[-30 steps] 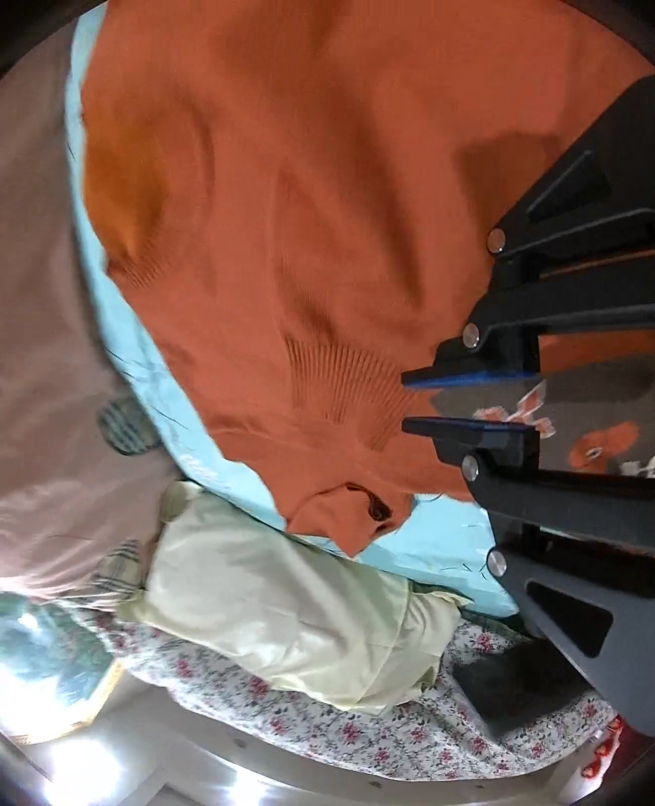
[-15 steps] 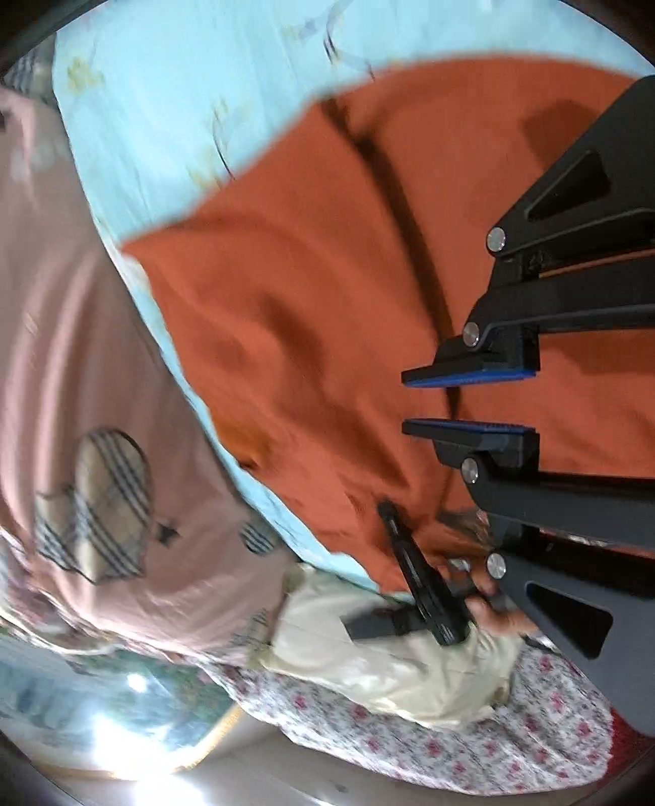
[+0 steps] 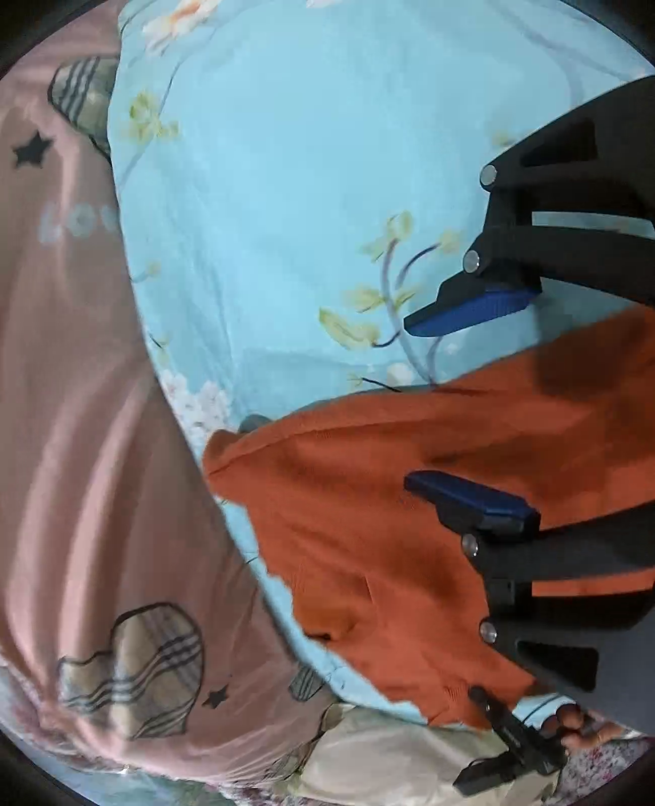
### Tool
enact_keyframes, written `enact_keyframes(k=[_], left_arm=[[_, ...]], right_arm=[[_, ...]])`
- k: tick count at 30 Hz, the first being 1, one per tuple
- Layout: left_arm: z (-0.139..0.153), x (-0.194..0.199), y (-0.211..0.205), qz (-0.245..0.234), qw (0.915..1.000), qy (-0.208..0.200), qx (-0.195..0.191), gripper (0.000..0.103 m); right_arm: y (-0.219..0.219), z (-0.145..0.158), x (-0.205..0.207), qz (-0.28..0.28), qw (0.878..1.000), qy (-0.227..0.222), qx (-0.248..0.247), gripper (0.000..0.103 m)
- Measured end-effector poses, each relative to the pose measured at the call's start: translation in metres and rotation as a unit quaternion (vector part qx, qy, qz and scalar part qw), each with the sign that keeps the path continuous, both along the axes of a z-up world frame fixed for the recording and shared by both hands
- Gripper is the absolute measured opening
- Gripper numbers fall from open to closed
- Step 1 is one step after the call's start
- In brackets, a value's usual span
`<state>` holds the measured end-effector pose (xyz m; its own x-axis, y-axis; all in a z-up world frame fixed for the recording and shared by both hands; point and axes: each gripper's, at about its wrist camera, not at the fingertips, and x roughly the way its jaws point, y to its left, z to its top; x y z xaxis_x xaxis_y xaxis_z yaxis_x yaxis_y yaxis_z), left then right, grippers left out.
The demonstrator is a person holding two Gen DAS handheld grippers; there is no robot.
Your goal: Fold small clothes
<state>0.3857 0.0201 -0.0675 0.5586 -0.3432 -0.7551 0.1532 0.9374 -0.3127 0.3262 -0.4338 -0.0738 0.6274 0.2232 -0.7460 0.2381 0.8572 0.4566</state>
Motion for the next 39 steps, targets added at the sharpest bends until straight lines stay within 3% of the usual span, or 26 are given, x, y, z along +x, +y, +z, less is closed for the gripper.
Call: enact_keyframes(k=[1,2,3,6,11,15,17,19,21,23,25,26,28,29,30,31,34,37,39], left_arm=[[0.0,0.0,-0.005,-0.006,1.0,-0.002,0.008,0.005],[-0.001,-0.004,-0.009,-0.009,0.9999,-0.003,0.008,0.005],[0.001,-0.004,-0.013,-0.012,0.9999,-0.006,0.006,0.005],[0.004,-0.008,-0.023,-0.028,0.9995,-0.01,-0.009,0.005],[-0.01,-0.005,-0.047,-0.04,0.999,-0.002,0.02,0.005],[-0.013,-0.005,-0.038,-0.04,0.9992,0.001,0.006,0.006],[-0.015,-0.005,-0.037,-0.039,0.9992,0.004,0.006,0.006],[-0.012,-0.01,-0.033,-0.04,0.9991,0.004,0.01,0.008],[-0.007,-0.02,-0.024,-0.041,0.999,-0.001,0.017,0.013],[0.002,-0.037,-0.005,-0.04,0.9987,-0.01,0.031,0.013],[0.014,-0.056,0.023,-0.026,0.9978,-0.03,0.053,0.012],[0.019,-0.061,0.035,-0.02,0.9972,-0.037,0.061,0.016],[0.03,-0.065,0.063,0.005,0.9959,-0.047,0.077,0.038],[0.033,-0.063,0.071,0.017,0.9953,-0.049,0.082,0.062],[0.036,-0.061,0.079,0.03,0.9943,-0.052,0.089,0.075],[0.038,-0.056,0.087,0.042,0.9928,-0.053,0.099,0.077],[0.029,-0.033,0.091,0.036,0.9916,-0.033,0.12,0.077],[0.01,-0.007,0.088,0.041,0.984,-0.008,0.173,0.073],[-0.005,0.006,0.094,0.034,0.9843,0.018,0.172,0.048]], right_arm=[[0.002,0.0,0.002,0.004,1.0,-0.002,-0.003,0.054],[0.004,0.001,0.004,0.014,1.0,-0.004,-0.009,0.029],[0.005,0.003,0.005,0.031,1.0,-0.002,0.002,0.012],[-0.007,0.02,-0.002,0.007,0.999,-0.019,-0.031,0.01],[-0.034,-0.005,0.004,-0.029,0.999,0.017,-0.005,0.011],[-0.015,0.024,-0.015,-0.059,0.997,-0.012,-0.056,0.02],[0.009,0.034,-0.019,-0.014,0.998,-0.035,-0.057,0.02],[0.036,0.025,-0.015,0.034,0.996,-0.011,-0.083,0.022],[0.034,0.005,-0.012,0.02,0.994,0.034,-0.103,0.021],[0.007,-0.003,-0.024,-0.021,0.999,0.024,-0.027,0.018],[-0.001,0.005,-0.038,-0.045,0.999,0.017,-0.009,0.021],[0.002,0.012,-0.045,-0.05,0.999,0.014,-0.017,0.023],[0.018,0.024,-0.065,-0.033,0.999,-0.006,-0.004,0.034],[0.024,0.027,-0.073,-0.019,1.0,-0.014,0.011,0.046],[0.039,0.029,-0.081,-0.001,0.999,-0.022,0.025,0.051],[0.052,0.029,-0.085,0.011,0.999,-0.025,0.03,0.052],[0.088,0.024,-0.104,0.047,0.997,-0.021,0.062,0.052],[0.117,0.016,-0.111,0.076,0.993,-0.006,0.087,0.052],[0.127,0.012,-0.116,0.088,0.992,0.003,0.092,0.052]])
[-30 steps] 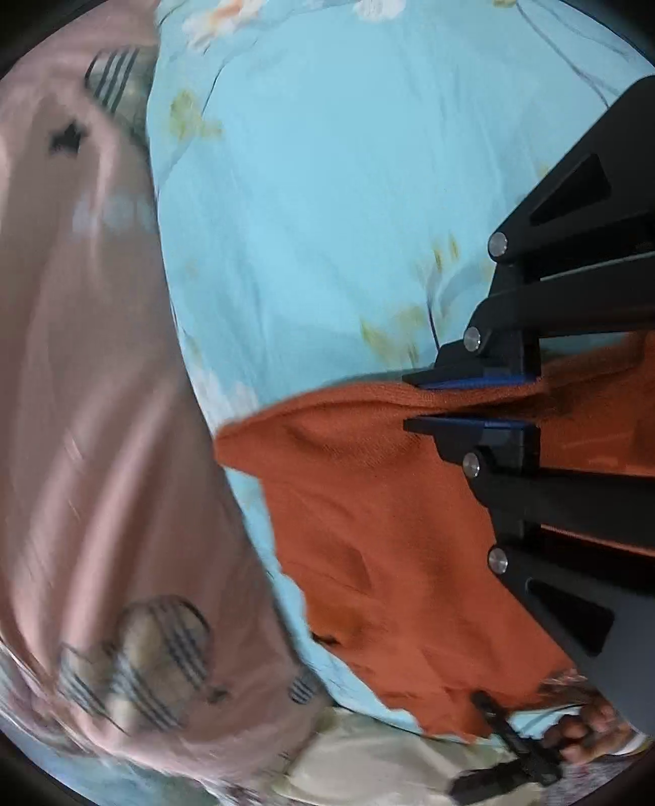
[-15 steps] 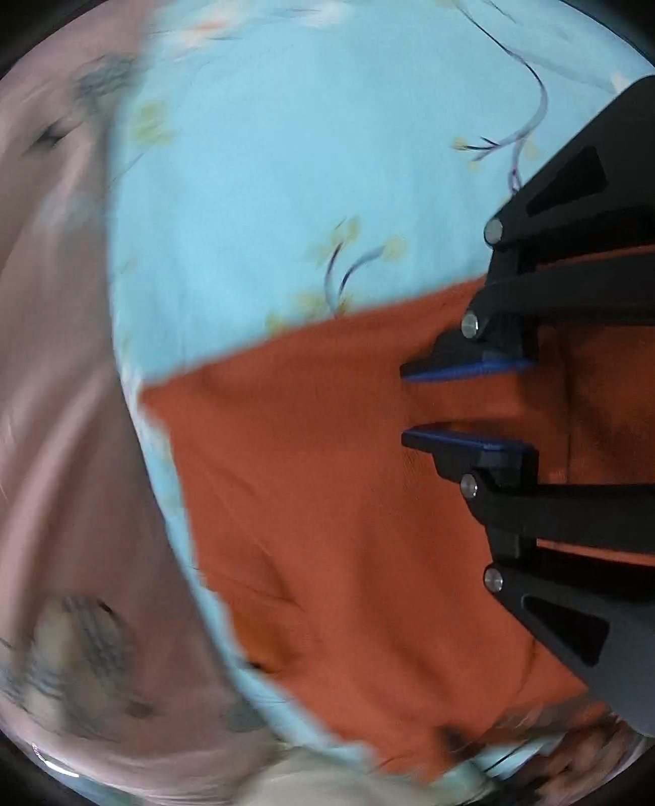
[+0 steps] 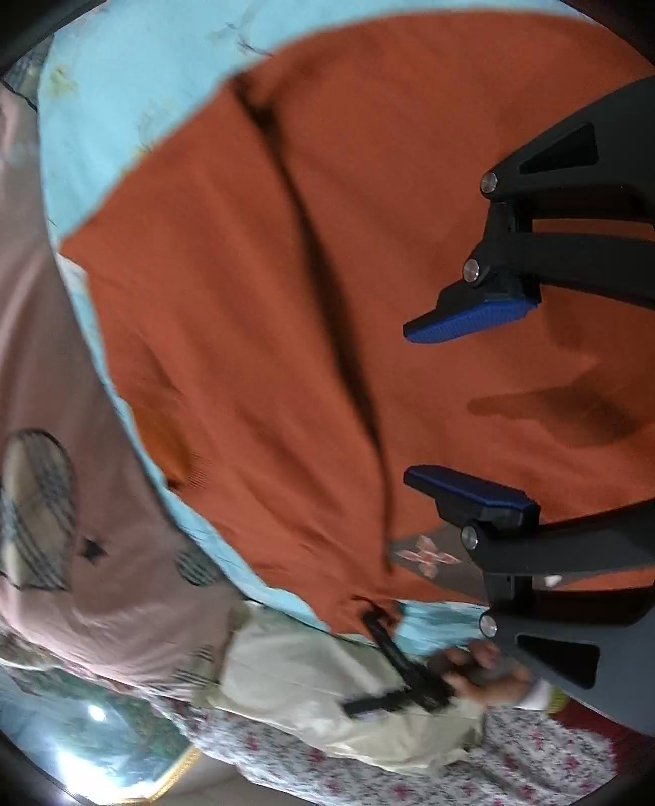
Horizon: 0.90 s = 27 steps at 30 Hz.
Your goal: Fold small clothes
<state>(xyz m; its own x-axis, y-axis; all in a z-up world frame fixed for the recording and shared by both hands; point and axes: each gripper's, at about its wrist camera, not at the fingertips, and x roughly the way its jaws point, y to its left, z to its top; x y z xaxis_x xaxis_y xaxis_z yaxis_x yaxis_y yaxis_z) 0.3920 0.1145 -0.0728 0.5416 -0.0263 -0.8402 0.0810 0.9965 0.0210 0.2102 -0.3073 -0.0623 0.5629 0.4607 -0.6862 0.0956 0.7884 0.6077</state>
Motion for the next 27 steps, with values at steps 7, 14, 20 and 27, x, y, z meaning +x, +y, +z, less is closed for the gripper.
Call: enact_keyframes(k=[7,14,20,27], left_arm=[[0.019,-0.008,0.009,-0.023,0.9976,-0.015,-0.064,0.011],[0.053,-0.033,-0.003,-0.045,0.9923,-0.05,-0.104,0.008],[0.105,-0.054,-0.074,-0.119,0.9764,-0.086,-0.159,0.008],[0.11,-0.062,-0.226,-0.214,0.9423,-0.065,-0.249,0.008]], right_arm=[[0.0,0.003,-0.008,-0.012,1.0,-0.007,0.003,0.052],[0.002,0.024,-0.017,-0.016,0.999,-0.042,0.004,0.051],[-0.009,0.036,-0.025,-0.027,0.998,-0.063,0.013,0.051],[-0.047,0.026,-0.019,-0.07,0.995,-0.057,0.044,0.051]])
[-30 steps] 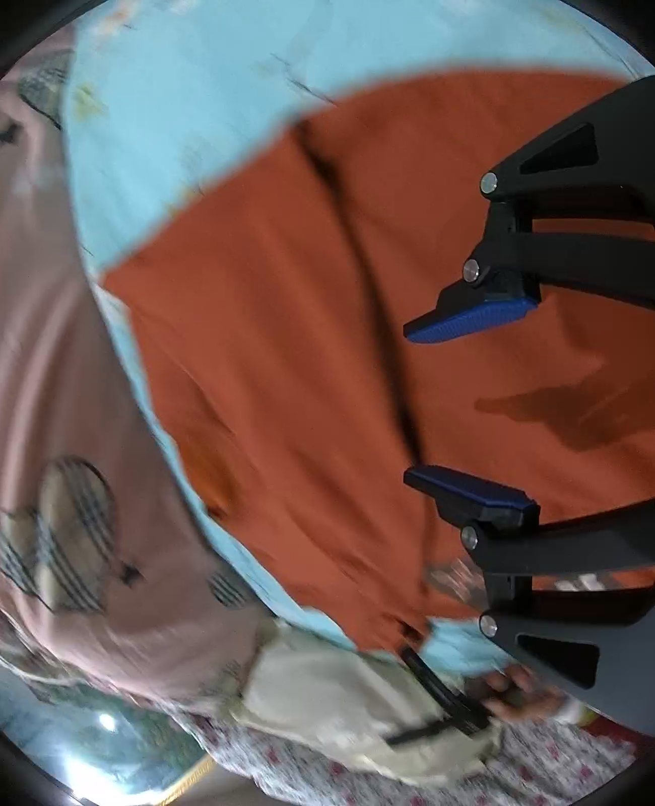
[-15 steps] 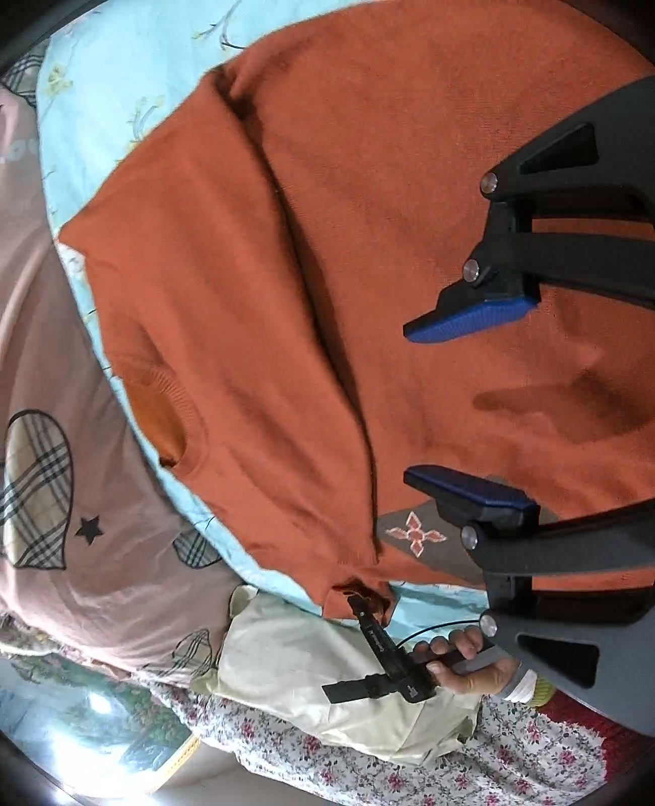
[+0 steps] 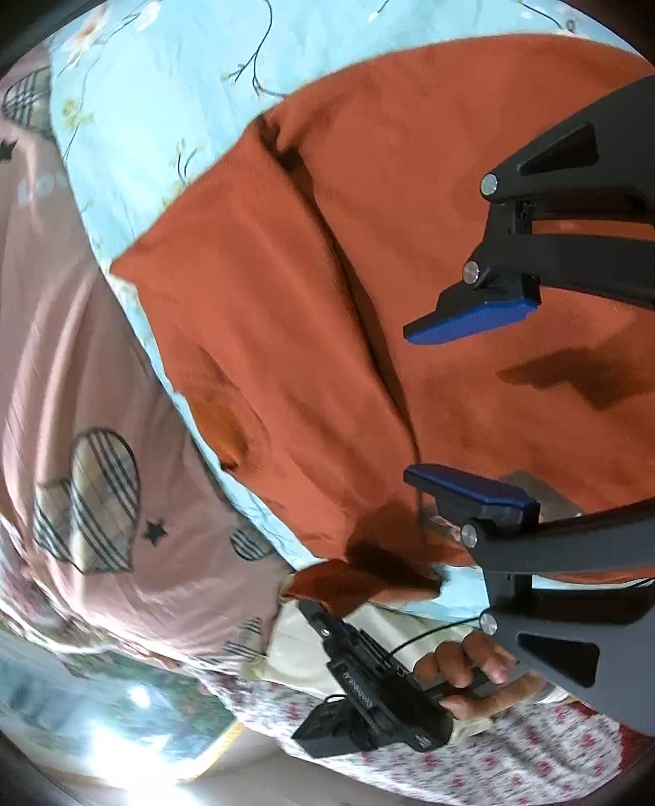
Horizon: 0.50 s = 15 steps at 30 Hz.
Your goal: Fold small clothes
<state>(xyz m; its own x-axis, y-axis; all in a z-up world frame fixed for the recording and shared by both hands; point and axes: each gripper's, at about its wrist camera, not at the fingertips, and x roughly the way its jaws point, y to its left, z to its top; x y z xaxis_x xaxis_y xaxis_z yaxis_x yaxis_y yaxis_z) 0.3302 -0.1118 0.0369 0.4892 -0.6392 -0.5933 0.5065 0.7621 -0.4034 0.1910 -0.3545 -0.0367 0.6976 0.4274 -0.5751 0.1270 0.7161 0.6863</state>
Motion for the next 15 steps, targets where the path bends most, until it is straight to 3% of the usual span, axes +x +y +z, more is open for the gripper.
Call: enact_keyframes(k=[4,8,10,12,15], left_arm=[[-0.044,0.005,-0.066,-0.022,0.999,0.018,0.034,0.008],[-0.084,0.011,-0.081,-0.018,0.9955,0.053,0.077,0.011],[-0.088,0.005,-0.064,-0.015,0.9953,0.068,0.067,0.021],[-0.084,-0.006,-0.043,-0.005,0.996,0.061,0.066,0.045],[-0.07,-0.033,0.004,0.029,0.9962,0.03,0.077,0.058]], right_arm=[[-0.02,-0.006,0.003,-0.02,1.0,0.002,0.012,0.051],[-0.031,-0.008,0.01,-0.031,0.999,0.001,0.009,0.051],[-0.029,-0.007,0.018,-0.024,1.0,-0.001,0.006,0.051],[-0.023,-0.005,0.026,-0.013,1.0,-0.007,0.001,0.052],[-0.009,-0.007,0.046,0.007,1.0,-0.002,-0.005,0.062]])
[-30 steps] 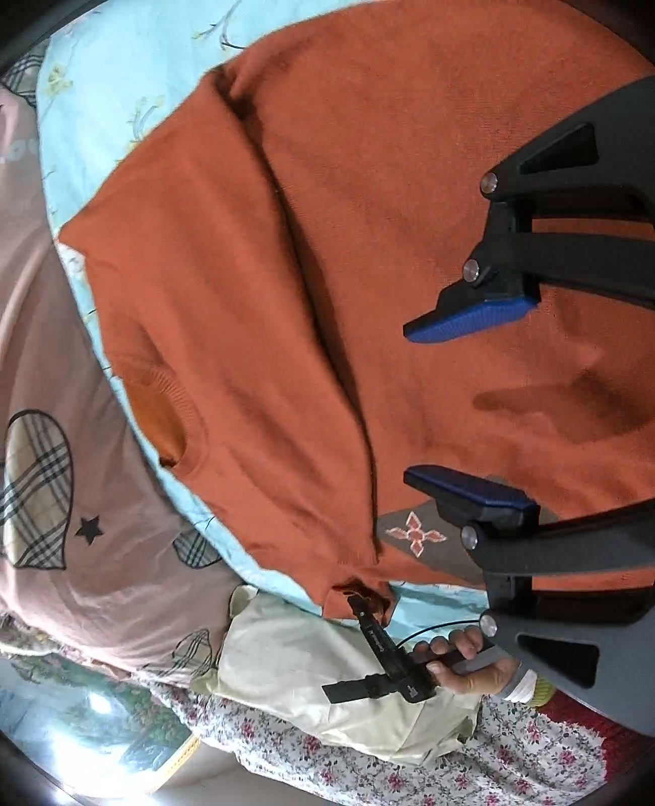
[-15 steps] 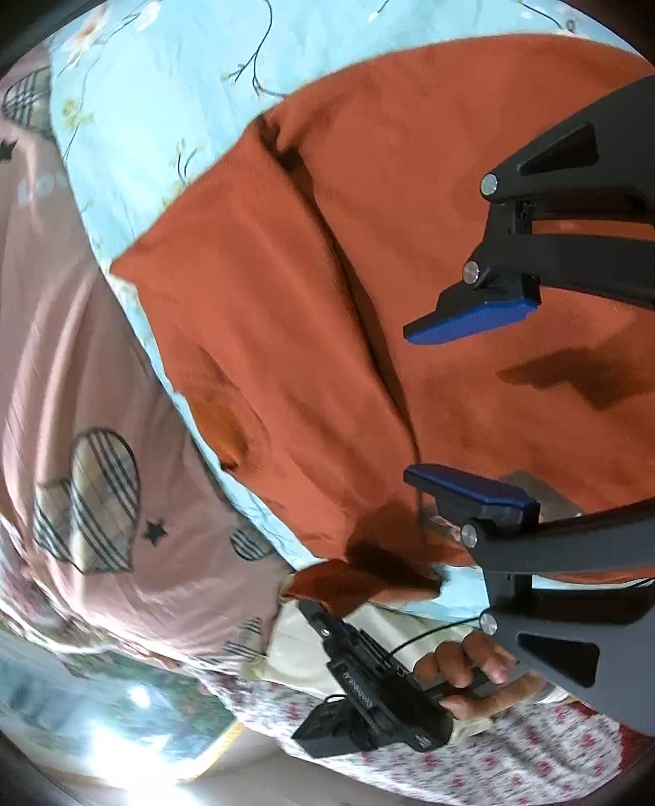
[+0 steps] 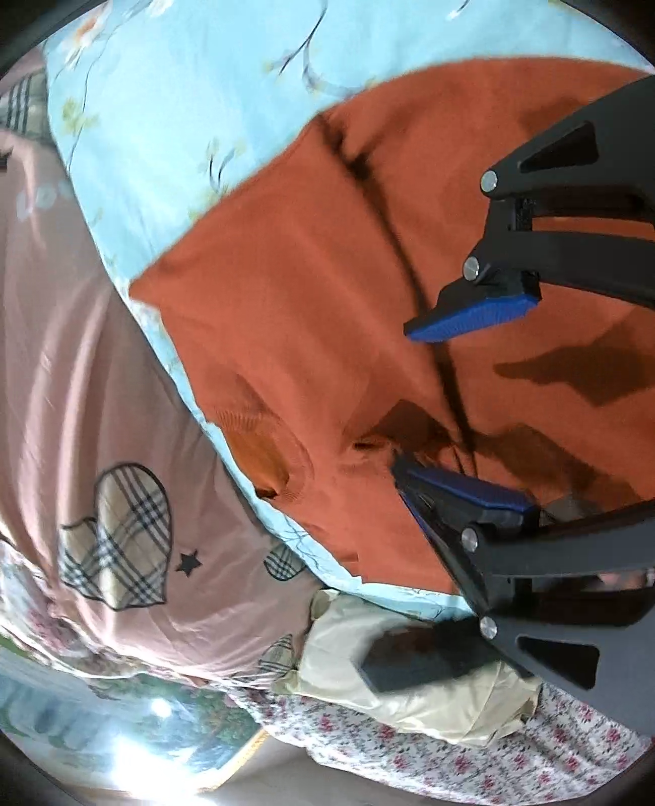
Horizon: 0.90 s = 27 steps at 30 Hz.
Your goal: Fold small clothes
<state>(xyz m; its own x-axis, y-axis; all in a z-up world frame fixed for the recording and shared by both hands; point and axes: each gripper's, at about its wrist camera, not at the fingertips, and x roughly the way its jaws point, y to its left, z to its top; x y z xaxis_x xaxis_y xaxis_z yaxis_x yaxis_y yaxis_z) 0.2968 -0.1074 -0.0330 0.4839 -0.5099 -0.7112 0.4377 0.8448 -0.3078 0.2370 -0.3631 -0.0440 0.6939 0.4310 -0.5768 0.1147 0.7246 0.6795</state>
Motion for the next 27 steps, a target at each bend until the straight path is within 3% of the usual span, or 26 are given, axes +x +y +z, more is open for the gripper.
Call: enact_keyframes(k=[3,5,9,10,12,14,16,20,22,27], left_arm=[[0.005,-0.019,0.047,0.039,0.9985,-0.025,0.029,0.058],[0.001,-0.027,0.088,0.085,0.9952,-0.02,0.044,0.058],[-0.023,-0.026,0.153,0.181,0.9801,0.022,0.079,0.058],[-0.032,-0.023,0.167,0.205,0.9746,0.039,0.08,0.057],[-0.039,-0.021,0.179,0.222,0.9718,0.052,0.059,0.055],[-0.037,-0.018,0.18,0.237,0.9687,0.044,0.061,0.055],[-0.037,-0.011,0.177,0.24,0.9668,0.038,0.08,0.055],[-0.036,0.011,0.176,0.254,0.9632,0.031,0.084,0.057],[-0.037,0.02,0.18,0.261,0.9618,0.034,0.073,0.057],[-0.039,0.024,0.182,0.268,0.961,0.033,0.06,0.057]], right_arm=[[0.017,-0.008,0.023,0.019,1.0,0.014,-0.003,0.062],[0.026,-0.014,0.036,0.028,0.999,0.019,-0.005,0.062],[0.049,-0.033,0.063,0.036,0.997,0.055,-0.033,0.061],[0.054,-0.039,0.068,0.041,0.997,0.063,-0.029,0.057],[0.064,-0.046,0.074,0.057,0.995,0.073,-0.026,0.005],[0.065,-0.036,0.074,0.06,0.996,0.057,-0.019,0.005],[0.053,-0.008,0.063,0.052,0.999,0.01,-0.006,0.005],[0.004,0.032,0.04,-0.004,0.999,-0.048,-0.007,0.005],[-0.023,0.03,0.037,-0.035,0.998,-0.032,-0.041,0.005],[-0.052,-0.018,0.044,-0.05,0.996,0.039,-0.067,0.005]])
